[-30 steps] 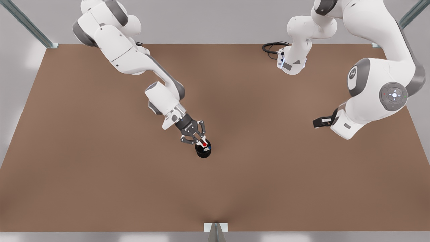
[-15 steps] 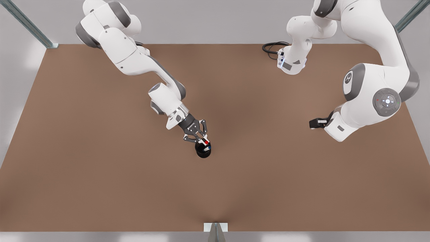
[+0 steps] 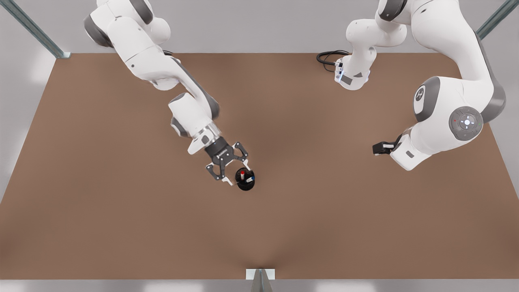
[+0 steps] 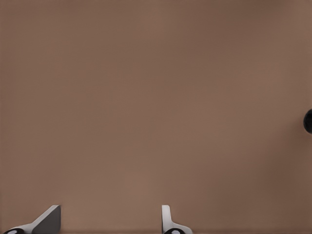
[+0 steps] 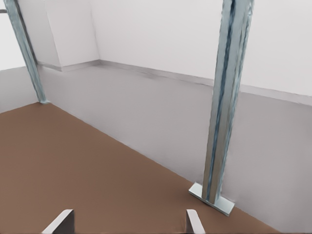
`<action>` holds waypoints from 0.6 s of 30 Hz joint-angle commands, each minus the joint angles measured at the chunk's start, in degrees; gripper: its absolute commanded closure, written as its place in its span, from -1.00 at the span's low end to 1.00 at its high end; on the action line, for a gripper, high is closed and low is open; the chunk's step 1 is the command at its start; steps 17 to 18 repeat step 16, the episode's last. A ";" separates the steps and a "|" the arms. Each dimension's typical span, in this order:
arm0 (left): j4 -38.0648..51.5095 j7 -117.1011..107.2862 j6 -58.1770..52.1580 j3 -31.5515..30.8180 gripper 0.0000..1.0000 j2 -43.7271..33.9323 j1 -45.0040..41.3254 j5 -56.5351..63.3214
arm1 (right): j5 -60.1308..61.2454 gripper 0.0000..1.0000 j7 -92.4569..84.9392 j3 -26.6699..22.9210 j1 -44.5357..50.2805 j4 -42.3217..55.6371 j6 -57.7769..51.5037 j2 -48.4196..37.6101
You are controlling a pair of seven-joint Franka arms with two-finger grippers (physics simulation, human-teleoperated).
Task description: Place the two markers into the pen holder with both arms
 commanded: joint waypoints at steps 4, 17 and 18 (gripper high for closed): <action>0.15 4.87 -0.04 -0.28 -1.00 0.03 -0.50 0.70 | 18.41 -1.00 -4.29 -16.45 -4.12 14.91 -89.46 -18.42; 0.23 4.88 -0.56 -0.28 -1.00 0.11 -0.59 0.70 | 18.41 -1.00 -8.16 -18.91 -2.80 21.06 -98.26 -10.95; 0.23 4.88 -0.56 -0.28 -1.00 0.11 -0.59 0.70 | 18.41 -1.00 -8.16 -18.91 -2.80 21.06 -98.26 -10.95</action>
